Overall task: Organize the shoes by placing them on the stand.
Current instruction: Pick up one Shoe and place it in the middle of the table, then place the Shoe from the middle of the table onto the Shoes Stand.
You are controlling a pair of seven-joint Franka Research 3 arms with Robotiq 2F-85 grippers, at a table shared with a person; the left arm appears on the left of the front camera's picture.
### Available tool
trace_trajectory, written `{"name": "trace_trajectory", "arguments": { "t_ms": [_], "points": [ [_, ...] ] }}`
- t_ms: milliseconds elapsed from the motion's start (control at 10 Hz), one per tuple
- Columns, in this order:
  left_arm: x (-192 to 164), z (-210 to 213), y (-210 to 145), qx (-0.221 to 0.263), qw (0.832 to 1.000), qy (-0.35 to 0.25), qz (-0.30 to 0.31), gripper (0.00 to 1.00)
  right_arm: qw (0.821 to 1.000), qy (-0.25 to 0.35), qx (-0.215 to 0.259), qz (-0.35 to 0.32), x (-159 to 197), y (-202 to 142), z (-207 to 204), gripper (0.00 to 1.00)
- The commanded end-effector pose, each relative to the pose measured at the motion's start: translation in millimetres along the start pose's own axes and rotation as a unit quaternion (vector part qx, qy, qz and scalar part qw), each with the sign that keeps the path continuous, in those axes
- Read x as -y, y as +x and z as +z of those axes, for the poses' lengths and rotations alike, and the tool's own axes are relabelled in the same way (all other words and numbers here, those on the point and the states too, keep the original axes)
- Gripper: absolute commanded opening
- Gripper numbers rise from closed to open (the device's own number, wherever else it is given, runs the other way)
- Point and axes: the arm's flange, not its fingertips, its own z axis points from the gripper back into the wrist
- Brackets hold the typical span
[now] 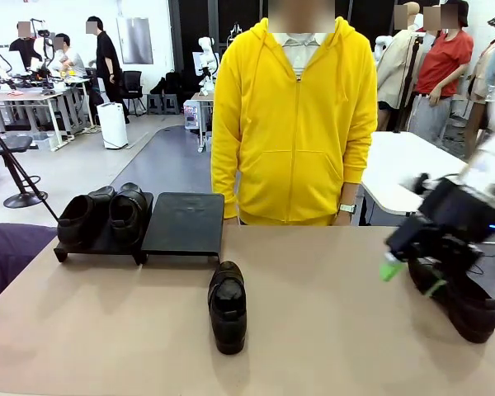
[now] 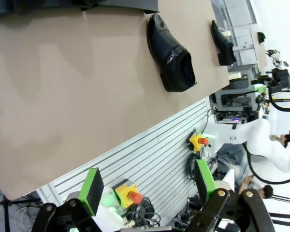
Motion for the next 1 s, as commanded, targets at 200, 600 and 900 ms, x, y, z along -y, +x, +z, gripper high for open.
{"name": "trace_trajectory", "arguments": {
  "t_ms": [200,600,900],
  "points": [
    [0,1,-1,0.001,1.0,-0.005,-0.003,0.98,0.986,0.005,0.119,-0.119,50,-25,5,1.0],
    [0,1,-1,0.001,1.0,-0.005,-0.003,0.98,0.996,0.034,0.07,-0.035,29,-16,43,1.0],
    [0,1,-1,0.001,1.0,-0.005,-0.003,0.98,0.996,0.034,0.07,-0.035,29,-16,43,1.0]
  ]
}}
